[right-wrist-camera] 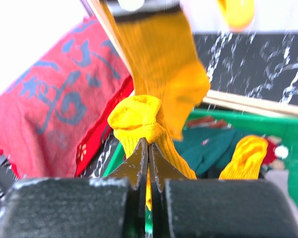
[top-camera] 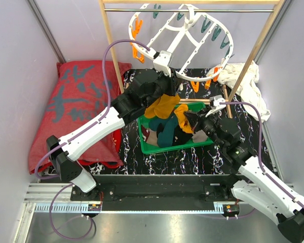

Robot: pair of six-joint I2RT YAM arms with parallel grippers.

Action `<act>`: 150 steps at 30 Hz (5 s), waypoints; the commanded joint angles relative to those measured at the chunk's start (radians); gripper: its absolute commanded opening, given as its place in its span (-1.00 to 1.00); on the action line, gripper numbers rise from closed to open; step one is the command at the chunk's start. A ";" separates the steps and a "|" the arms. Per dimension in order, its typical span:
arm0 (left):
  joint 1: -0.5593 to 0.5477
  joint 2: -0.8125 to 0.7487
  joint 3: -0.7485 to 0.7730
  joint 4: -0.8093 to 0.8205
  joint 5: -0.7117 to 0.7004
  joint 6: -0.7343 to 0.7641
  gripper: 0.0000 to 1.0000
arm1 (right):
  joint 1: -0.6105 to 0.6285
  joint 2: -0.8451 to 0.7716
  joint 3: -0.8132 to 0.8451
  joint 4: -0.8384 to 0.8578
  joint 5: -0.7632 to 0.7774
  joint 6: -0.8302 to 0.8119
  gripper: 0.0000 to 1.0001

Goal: Clip the socks to the hanger
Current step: Pick up the sock from the bin, then clamp the sock onto the hanger, then open the clamp at the hanger.

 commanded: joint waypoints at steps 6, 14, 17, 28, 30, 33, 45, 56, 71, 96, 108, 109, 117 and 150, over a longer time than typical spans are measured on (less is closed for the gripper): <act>0.000 -0.059 0.004 0.029 0.013 -0.008 -0.95 | -0.018 0.051 0.025 0.214 -0.029 -0.039 -1.00; 0.005 -0.067 -0.008 0.042 0.041 -0.018 -0.95 | -0.207 0.100 0.025 0.345 -0.299 0.082 -1.00; 0.008 -0.067 -0.011 0.042 0.053 -0.023 -0.95 | -0.238 0.114 0.040 0.377 -0.365 0.093 -1.00; 0.009 -0.073 -0.026 0.048 0.101 -0.020 -0.95 | -0.272 0.185 0.094 0.405 -0.441 0.124 -1.00; 0.011 -0.081 -0.042 0.064 0.107 -0.022 -0.95 | -0.276 0.199 0.097 0.405 -0.439 0.131 -1.00; 0.011 -0.085 -0.055 0.075 0.115 -0.011 -0.95 | -0.281 0.203 0.098 0.411 -0.441 0.139 -1.00; 0.012 -0.081 -0.052 0.078 0.162 -0.008 -0.95 | -0.291 0.188 0.108 0.426 -0.442 0.136 -1.00; 0.012 -0.069 -0.037 0.061 0.173 -0.003 -0.95 | -0.301 0.185 0.117 0.461 -0.461 0.154 -1.00; 0.014 -0.070 -0.032 0.065 0.207 -0.018 -0.08 | -0.304 0.191 0.121 0.504 -0.461 0.167 -1.00; 0.032 -0.049 -0.008 0.038 0.125 -0.026 0.24 | -0.304 0.091 -0.017 0.467 -0.172 -0.218 0.17; 0.032 -0.052 0.009 0.029 0.136 -0.028 0.24 | -0.304 0.234 0.029 0.636 -0.359 -0.159 0.16; 0.032 -0.052 0.007 0.030 0.138 -0.029 0.25 | -0.304 0.237 0.029 0.647 -0.359 -0.157 0.16; 0.032 -0.055 0.009 0.032 0.150 -0.040 0.25 | -0.304 0.255 0.063 0.671 -0.365 -0.154 0.10; 0.023 -0.124 -0.002 -0.001 0.283 -0.114 0.34 | -0.304 0.266 0.109 0.626 -0.459 -0.097 -0.99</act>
